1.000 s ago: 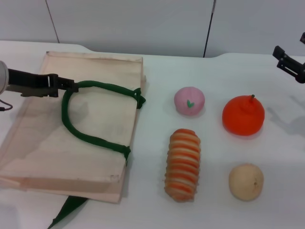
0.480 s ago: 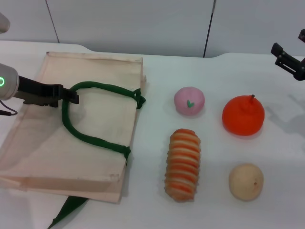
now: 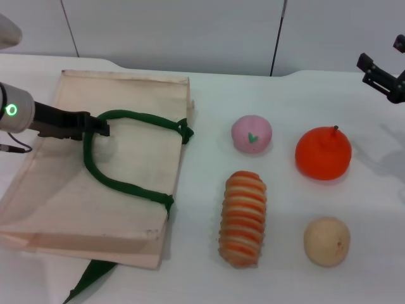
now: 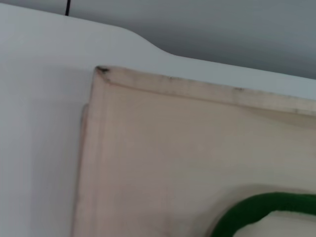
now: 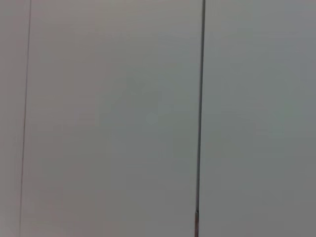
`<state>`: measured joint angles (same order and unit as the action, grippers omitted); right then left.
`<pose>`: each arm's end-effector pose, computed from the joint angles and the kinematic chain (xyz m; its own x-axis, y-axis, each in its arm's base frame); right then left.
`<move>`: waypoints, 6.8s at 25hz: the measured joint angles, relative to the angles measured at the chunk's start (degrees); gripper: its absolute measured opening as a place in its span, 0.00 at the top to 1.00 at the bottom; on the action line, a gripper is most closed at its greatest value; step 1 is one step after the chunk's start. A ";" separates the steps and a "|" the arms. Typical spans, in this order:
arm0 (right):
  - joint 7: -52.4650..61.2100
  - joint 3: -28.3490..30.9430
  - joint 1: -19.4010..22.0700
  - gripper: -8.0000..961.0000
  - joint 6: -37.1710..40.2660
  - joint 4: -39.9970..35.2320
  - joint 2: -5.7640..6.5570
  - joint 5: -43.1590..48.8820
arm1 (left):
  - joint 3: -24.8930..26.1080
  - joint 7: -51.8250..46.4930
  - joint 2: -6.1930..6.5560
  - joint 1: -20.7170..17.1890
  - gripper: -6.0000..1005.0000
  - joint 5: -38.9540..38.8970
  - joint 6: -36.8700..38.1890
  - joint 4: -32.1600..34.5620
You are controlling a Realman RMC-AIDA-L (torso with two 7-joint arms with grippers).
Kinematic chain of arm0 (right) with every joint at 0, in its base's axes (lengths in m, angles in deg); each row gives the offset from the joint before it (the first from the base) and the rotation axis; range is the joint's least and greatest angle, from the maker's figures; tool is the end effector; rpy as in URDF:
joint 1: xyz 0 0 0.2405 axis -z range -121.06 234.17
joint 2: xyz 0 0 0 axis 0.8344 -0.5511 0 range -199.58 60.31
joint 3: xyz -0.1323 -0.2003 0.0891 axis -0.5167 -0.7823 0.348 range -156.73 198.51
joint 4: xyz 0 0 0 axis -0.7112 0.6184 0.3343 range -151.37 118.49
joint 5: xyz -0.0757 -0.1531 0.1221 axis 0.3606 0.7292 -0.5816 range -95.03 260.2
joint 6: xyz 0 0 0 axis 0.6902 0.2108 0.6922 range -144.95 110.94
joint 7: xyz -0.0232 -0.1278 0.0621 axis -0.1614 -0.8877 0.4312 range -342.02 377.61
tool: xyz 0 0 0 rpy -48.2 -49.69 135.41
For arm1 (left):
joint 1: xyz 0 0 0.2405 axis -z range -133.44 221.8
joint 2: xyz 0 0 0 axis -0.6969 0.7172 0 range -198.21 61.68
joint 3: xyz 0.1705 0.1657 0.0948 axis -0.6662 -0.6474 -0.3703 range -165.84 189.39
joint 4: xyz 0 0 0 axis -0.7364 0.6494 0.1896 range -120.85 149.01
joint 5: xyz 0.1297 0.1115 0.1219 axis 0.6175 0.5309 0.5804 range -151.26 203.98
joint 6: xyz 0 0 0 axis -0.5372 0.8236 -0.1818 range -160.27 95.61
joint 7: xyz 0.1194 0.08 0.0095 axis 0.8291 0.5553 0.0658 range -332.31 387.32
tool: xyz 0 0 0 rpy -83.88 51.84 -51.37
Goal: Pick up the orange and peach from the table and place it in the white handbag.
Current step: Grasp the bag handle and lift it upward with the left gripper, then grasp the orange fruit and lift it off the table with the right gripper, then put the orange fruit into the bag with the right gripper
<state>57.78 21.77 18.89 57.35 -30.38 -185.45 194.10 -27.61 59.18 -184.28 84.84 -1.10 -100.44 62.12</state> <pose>0.2889 0.3857 0.0299 0.7427 0.0390 -0.6685 -0.5416 -0.5519 -0.6340 -0.2924 0.4118 0.0582 0.2806 0.8688 0.4080 0.9034 -0.0954 -0.4181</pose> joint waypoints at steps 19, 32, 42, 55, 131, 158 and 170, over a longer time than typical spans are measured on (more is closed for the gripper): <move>0.11 0.09 -0.22 0.08 0.00 0.09 -0.02 -0.07 | -0.16 1.78 0.78 3.23 0.36 1.15 3.62 -7.91; 0.15 0.09 -0.22 0.08 0.39 0.15 -0.11 -0.08 | -0.17 1.80 0.97 4.30 0.63 1.90 3.54 -10.22; 0.23 0.09 -0.07 0.08 0.44 0.14 -0.11 -0.08 | 0.04 2.58 0.86 4.14 0.70 1.81 4.03 -10.11; 0.29 0.09 0.21 0.08 0.47 0.14 -0.11 -0.07 | 0.71 15.53 1.90 -2.06 0.86 -21.59 3.24 -6.99; 20.21 -0.65 -9.62 0.26 -9.94 -5.46 -0.11 42.03 | 8.13 48.40 6.86 -8.87 0.87 -66.49 -25.33 -18.42; 19.77 0.02 -7.40 0.60 0.57 -12.19 -0.13 35.05 | 10.32 48.58 6.86 -9.36 0.87 -66.49 -24.92 -18.42; 15.69 -1.04 -12.66 0.69 9.21 -7.36 -0.37 31.70 | 11.13 48.57 6.86 -8.78 0.87 -66.63 -25.27 -19.18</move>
<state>73.47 20.73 6.24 66.57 -37.74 -185.82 225.81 -16.48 107.74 -177.42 76.05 -67.73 -125.71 42.94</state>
